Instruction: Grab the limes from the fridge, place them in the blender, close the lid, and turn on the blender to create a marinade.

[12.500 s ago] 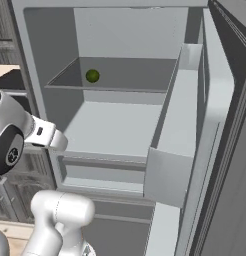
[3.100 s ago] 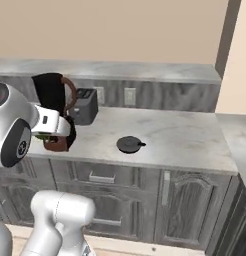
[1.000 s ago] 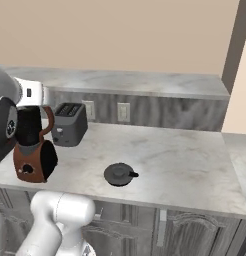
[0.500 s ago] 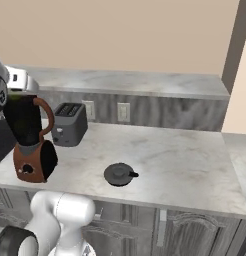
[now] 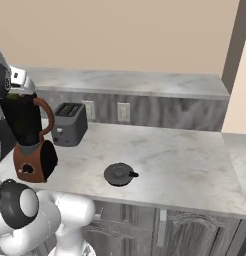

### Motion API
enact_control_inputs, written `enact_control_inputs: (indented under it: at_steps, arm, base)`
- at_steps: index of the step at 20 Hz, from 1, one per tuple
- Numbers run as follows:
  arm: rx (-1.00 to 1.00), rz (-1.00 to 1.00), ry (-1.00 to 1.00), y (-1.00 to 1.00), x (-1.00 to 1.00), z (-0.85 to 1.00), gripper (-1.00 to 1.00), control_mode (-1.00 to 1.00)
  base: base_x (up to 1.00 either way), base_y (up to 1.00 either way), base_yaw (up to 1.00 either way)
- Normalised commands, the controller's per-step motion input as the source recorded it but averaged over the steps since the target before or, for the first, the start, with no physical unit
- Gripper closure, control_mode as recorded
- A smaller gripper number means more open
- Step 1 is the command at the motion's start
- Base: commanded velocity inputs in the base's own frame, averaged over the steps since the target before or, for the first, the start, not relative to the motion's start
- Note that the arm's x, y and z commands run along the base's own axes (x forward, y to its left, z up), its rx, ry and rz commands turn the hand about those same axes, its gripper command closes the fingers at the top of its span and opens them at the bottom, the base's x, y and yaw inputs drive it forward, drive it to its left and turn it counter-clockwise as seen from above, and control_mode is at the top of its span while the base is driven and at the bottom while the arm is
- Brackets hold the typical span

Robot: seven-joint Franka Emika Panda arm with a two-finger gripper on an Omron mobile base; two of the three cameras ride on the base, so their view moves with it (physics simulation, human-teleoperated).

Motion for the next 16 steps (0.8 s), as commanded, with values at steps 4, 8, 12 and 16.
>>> enact_control_inputs:
  at_steps: [4, 8, 12, 16]
  arm:
    - [0.0, 0.01, 0.08, 0.15, 0.57, -0.54, 1.0, -1.0]
    - [0.0, 0.01, 0.05, 0.03, 0.39, -0.57, 1.0, -1.0]
    - [0.0, 0.0, 0.05, -0.05, 0.11, -0.55, 1.0, -1.0]
    - [0.0, 0.0, 0.09, -0.07, -0.01, -0.59, 1.0, -1.0]
  base:
    - [0.0, 0.0, 0.0]
    - [0.0, 0.0, 0.0]
    - [0.0, 0.0, 0.0]
    - [0.0, 0.0, 0.0]
